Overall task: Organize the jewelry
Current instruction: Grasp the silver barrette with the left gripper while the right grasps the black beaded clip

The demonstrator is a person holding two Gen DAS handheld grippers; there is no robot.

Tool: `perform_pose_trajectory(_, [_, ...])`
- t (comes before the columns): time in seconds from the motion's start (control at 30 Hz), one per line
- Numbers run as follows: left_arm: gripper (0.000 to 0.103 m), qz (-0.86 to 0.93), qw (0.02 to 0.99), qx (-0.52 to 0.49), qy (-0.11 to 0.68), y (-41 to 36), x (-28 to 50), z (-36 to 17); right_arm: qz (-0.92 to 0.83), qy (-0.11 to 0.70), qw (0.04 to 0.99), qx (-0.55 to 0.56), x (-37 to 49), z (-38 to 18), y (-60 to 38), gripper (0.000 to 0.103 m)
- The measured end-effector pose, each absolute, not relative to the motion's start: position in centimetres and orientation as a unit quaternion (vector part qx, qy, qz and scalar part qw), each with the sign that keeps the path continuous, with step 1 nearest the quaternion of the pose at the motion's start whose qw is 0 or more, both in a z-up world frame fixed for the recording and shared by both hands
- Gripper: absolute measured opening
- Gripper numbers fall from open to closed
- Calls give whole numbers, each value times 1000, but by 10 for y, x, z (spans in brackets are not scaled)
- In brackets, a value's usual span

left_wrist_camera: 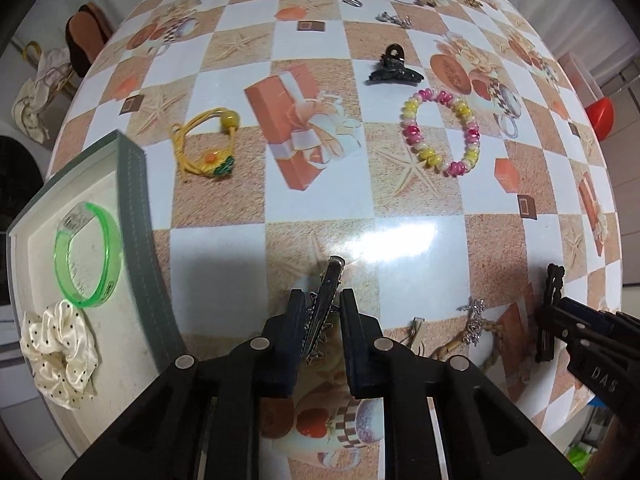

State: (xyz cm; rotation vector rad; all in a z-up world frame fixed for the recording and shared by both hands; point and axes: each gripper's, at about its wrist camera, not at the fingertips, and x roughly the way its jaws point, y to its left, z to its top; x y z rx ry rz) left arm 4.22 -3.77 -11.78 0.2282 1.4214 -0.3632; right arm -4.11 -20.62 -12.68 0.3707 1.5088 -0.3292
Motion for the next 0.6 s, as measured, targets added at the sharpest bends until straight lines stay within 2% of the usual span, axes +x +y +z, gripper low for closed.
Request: perform_pose_trajectory(0.6, [23,-166,760,55,626,-8,27,-79,-114,663,715,188,-35,-86,-232,32])
